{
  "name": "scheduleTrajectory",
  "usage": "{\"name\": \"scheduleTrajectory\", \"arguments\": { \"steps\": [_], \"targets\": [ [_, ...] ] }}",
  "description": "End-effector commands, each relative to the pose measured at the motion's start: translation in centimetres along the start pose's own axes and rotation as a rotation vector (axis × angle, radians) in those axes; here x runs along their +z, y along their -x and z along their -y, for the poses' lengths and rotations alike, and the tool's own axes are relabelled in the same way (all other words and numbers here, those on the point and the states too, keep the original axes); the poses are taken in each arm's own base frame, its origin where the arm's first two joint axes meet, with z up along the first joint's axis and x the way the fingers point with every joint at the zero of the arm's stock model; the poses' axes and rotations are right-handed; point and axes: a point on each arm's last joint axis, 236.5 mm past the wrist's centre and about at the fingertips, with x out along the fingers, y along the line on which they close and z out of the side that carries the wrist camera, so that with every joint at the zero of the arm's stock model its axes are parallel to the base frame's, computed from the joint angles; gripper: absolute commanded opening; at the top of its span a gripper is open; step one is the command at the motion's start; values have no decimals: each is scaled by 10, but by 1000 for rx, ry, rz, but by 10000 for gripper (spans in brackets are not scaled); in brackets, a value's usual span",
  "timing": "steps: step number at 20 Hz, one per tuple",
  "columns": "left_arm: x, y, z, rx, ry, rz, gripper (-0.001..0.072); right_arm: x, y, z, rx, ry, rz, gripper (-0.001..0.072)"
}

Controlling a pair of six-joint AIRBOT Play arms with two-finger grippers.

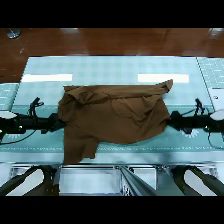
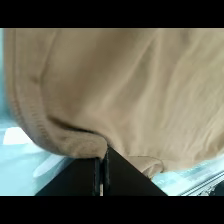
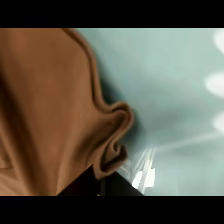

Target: Fold the shirts.

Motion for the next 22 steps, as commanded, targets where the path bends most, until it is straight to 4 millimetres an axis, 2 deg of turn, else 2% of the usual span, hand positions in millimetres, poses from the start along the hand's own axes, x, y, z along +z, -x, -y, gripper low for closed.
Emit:
{"name": "scheduleTrajectory", "arguments": {
  "steps": [1, 2, 3, 4, 5, 6, 8, 9, 11, 13, 14, 17, 20, 22],
  "targets": [
    [43, 38, 64, -136, -85, 115, 27, 53, 45, -69, 89, 164, 107, 23],
    [70, 70, 108, -226, -154, 225, 27, 78, 79, -101, 124, 231, 194, 23],
    [95, 114, 159, -314, -241, 355, 26, 102, 125, -138, 165, 309, 308, 23],
    [110, 161, 203, -360, -342, 477, 26, 118, 173, -172, 196, 383, 421, 23],
    [116, 211, 245, -368, -465, 602, 26, 126, 227, -205, 223, 457, 548, 23],
    [112, 255, 280, -361, -578, 705, 26, 124, 280, -232, 243, 526, 663, 23],
    [87, 329, 332, -287, -754, 878, 26, 97, 368, -265, 247, 648, 861, 23],
    [71, 361, 348, -221, -812, 965, 26, 78, 406, -274, 252, 687, 954, 23],
    [40, 418, 367, -84, -887, 1137, 26, 37, 469, -281, 237, 746, 1128, 23],
    [0, 462, 380, 23, -945, 1277, 26, -10, 508, -277, 227, 785, 1239, 23],
    [-21, 477, 383, 77, -975, 1327, 25, -32, 520, -270, 213, 791, 1280, 23],
    [-80, 504, 377, 197, -1001, 1451, 26, -85, 540, -245, 160, 797, 1354, 23],
    [-121, 518, 362, 251, -1007, 1511, 26, -113, 549, -216, 77, 764, 1397, 23],
    [-131, 520, 353, 248, -1018, 1496, 26, -115, 542, -198, 10, 735, 1369, 23]
  ]
}}
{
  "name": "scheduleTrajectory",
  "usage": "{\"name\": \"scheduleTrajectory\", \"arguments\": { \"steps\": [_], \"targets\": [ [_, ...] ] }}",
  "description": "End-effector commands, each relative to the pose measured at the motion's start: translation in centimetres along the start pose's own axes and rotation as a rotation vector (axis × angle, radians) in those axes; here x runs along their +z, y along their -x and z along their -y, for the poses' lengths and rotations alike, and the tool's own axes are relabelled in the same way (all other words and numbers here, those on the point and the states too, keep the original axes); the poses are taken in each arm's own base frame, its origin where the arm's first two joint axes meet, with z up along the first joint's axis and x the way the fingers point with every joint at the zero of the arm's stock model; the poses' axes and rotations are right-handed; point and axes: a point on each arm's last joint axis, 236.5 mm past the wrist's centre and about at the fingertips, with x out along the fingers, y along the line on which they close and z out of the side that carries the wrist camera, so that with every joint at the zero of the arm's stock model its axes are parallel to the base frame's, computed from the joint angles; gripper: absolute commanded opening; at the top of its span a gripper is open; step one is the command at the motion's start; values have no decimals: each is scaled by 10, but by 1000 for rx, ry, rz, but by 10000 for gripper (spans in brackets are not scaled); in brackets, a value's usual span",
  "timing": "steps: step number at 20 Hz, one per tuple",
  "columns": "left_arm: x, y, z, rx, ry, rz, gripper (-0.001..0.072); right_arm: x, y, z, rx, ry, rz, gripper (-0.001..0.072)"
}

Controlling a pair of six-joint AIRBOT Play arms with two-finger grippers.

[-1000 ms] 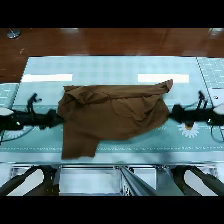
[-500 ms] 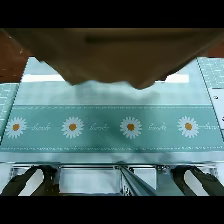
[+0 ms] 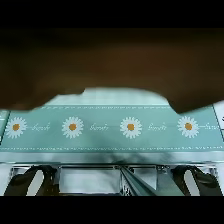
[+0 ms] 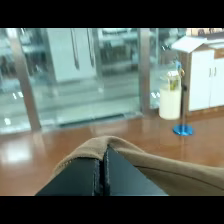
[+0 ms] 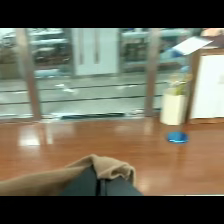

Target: Fold the shirts.

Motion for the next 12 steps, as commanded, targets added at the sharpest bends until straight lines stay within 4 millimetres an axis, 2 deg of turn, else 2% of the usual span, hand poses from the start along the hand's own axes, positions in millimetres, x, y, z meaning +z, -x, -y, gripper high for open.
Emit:
{"name": "scheduleTrajectory", "arguments": {
  "steps": [1, 3, 5, 6, 9, 12],
  "targets": [
    [-3, 35, -17, 73, -31, -11, 26, -23, 30, 21, -117, 23, -80, 23],
    [-32, 19, -35, 109, -21, -105, 26, -46, 26, 28, -141, 9, -172, 23],
    [-83, -12, -42, 113, 28, -248, 26, -77, 13, 27, -118, -16, -281, 23],
    [-118, -31, -38, 81, 61, -338, 26, -97, 2, 26, -95, -35, -344, 23],
    [-222, -83, -24, -8, 160, -574, 26, -166, -44, 21, -15, -124, -515, 23],
    [-312, -136, -27, -15, 236, -727, 26, -240, -107, 28, 32, -218, -632, 23]
  ]
}}
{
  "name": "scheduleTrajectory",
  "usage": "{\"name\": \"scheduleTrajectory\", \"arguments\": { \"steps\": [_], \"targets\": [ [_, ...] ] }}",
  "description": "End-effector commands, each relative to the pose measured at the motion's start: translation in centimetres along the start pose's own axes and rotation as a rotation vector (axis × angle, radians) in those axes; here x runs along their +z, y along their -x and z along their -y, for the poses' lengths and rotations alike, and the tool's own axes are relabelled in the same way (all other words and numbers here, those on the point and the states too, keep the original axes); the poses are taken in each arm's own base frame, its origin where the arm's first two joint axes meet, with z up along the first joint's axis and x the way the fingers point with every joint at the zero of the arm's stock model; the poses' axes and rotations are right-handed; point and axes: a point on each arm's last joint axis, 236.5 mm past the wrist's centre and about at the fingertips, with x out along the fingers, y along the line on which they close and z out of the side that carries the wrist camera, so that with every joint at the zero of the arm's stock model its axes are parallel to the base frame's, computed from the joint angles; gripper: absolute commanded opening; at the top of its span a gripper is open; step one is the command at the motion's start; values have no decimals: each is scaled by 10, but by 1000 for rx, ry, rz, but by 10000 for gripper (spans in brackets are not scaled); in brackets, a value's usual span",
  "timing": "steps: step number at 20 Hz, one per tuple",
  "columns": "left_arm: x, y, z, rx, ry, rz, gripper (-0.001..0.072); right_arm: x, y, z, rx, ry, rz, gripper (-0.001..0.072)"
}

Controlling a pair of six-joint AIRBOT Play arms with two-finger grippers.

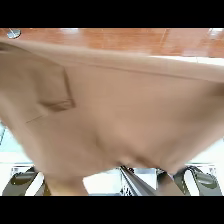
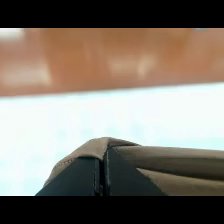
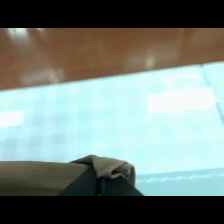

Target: Fold the shirts.

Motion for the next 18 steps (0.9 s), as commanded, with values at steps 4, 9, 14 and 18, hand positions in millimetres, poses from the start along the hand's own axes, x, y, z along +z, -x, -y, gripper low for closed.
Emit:
{"name": "scheduleTrajectory", "arguments": {
  "steps": [4, 9, 14, 18],
  "targets": [
    [-95, -179, -19, -54, 158, -315, 27, -59, -188, 34, 80, -175, -258, 23],
    [-141, -268, -22, -88, 295, -393, 27, -91, -308, 55, 116, -380, -349, 23],
    [-175, -312, -21, -102, 392, -441, 28, -113, -374, 53, 174, -468, -456, 23],
    [-213, -311, -13, -125, 397, -583, 27, -137, -382, 43, 200, -455, -558, 23]
  ]
}}
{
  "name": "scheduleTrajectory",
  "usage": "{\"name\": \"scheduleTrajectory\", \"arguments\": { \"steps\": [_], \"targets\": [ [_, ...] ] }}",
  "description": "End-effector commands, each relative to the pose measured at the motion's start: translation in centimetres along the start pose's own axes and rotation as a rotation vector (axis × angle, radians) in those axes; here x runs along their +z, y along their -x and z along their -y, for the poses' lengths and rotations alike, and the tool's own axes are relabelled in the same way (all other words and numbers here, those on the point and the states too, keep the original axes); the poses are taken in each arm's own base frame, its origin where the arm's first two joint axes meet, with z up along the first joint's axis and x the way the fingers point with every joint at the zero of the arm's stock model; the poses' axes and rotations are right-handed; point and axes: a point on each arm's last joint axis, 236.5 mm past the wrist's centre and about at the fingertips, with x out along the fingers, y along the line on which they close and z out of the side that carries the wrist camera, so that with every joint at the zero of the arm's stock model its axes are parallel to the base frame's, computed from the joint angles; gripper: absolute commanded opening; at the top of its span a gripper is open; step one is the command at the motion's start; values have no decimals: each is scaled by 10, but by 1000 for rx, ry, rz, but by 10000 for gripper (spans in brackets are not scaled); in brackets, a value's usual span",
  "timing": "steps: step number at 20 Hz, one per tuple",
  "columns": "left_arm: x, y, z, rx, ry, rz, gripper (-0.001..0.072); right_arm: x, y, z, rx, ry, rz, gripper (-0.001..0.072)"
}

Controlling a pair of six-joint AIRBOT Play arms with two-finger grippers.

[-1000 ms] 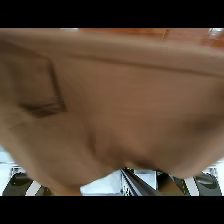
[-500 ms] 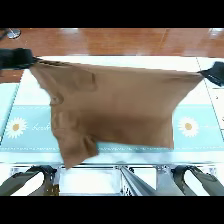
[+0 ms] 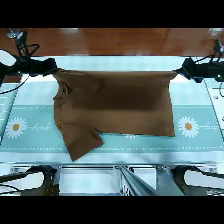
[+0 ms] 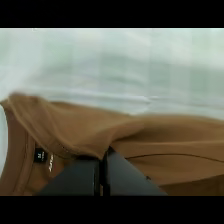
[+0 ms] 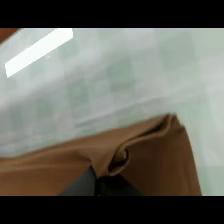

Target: Fold the shirts.

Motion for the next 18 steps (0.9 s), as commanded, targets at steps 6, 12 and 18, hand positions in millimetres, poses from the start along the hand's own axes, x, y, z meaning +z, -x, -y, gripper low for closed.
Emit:
{"name": "scheduleTrajectory", "arguments": {
  "steps": [6, 12, 18],
  "targets": [
    [-105, 7, -30, 8, -87, -450, 28, -78, 13, 55, -142, 61, -376, 24],
    [-134, -6, -39, 27, -31, -490, 703, -115, -15, 62, -163, 58, -411, 621],
    [-174, 58, -76, 78, 57, -649, 704, -110, 70, 84, -246, 39, -391, 615]
  ]
}}
